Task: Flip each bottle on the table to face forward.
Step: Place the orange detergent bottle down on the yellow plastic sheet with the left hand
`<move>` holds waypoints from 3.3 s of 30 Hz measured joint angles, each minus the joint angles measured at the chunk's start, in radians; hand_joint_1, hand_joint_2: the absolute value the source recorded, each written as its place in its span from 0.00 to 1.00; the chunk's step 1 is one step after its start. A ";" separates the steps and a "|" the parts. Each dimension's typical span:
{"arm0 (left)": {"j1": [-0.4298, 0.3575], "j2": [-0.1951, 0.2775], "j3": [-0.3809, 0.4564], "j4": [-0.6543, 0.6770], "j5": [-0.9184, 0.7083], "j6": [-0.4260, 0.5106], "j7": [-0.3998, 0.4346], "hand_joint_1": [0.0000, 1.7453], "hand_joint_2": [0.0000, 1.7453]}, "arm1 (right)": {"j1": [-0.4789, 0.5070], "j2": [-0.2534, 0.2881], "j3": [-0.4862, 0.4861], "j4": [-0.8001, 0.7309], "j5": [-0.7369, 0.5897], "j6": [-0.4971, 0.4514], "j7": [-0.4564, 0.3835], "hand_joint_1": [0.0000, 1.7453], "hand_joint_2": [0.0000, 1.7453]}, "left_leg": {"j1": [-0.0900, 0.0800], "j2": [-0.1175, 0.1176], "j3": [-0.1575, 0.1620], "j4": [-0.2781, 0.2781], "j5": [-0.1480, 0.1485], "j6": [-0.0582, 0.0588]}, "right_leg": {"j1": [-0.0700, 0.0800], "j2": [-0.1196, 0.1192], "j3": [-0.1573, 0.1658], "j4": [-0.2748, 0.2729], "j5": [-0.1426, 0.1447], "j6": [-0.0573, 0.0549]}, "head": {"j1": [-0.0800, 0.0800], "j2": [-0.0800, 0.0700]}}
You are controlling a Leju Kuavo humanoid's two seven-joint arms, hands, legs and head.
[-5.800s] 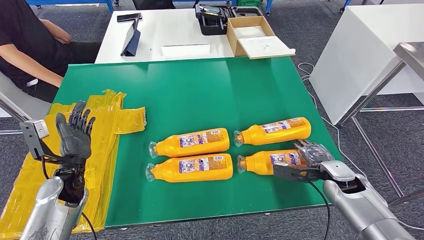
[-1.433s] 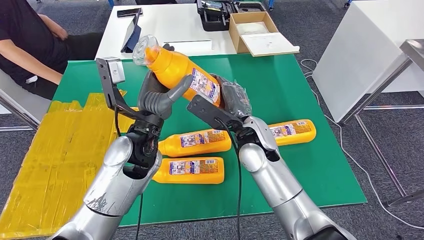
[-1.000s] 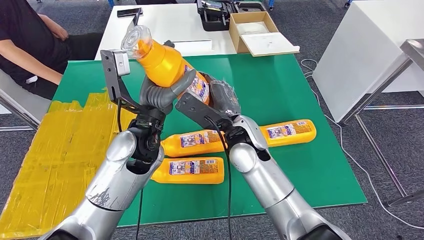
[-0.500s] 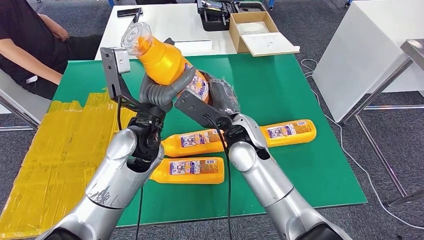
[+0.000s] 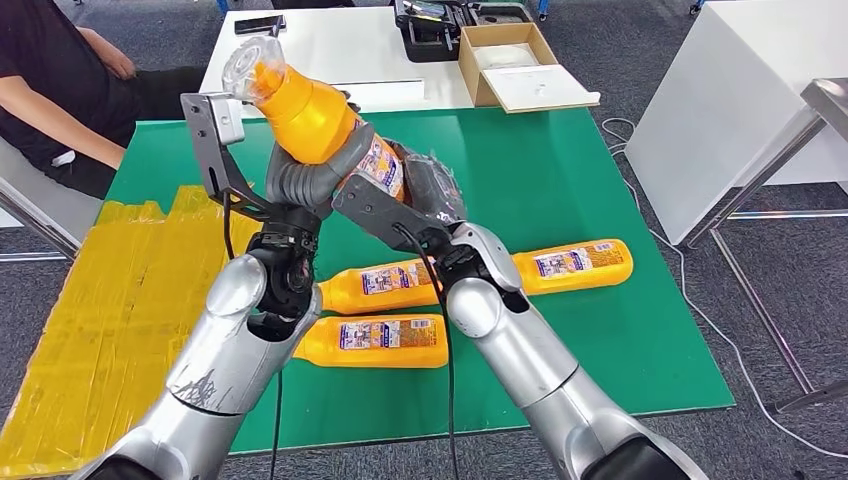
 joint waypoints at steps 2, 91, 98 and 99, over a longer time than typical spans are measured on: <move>0.001 0.000 0.002 -0.003 -0.002 0.000 0.001 1.00 1.00 | -0.003 0.000 0.002 0.002 -0.004 0.000 0.001 1.00 1.00 | 0.000 0.000 0.000 0.000 0.000 0.000 | 0.000 0.000 0.000 0.000 0.000 0.000 | 0.000 0.000; 0.083 0.398 0.218 0.674 -1.351 -0.139 0.005 0.00 0.00 | 0.301 -0.553 -0.268 -0.309 0.033 0.187 -0.118 0.00 1.00 | 0.000 -0.001 0.000 0.000 0.000 0.000 | -0.002 0.000 -0.001 0.000 0.000 0.000 | 0.000 0.000; 0.120 0.393 0.335 0.476 -1.044 -0.138 -0.038 0.00 0.00 | 0.278 -0.636 -0.266 -0.273 0.085 0.244 -0.133 0.00 1.00 | -0.001 -0.001 -0.001 0.000 0.000 0.000 | -0.002 0.000 -0.001 0.000 0.000 0.000 | 0.000 0.000; 0.124 0.393 0.350 0.446 -1.003 -0.140 -0.046 0.00 0.00 | 0.271 -0.650 -0.264 -0.267 0.089 0.259 -0.138 0.00 1.00 | -0.001 -0.001 -0.001 0.000 0.000 0.000 | -0.002 0.000 -0.001 0.000 0.000 0.000 | 0.000 0.000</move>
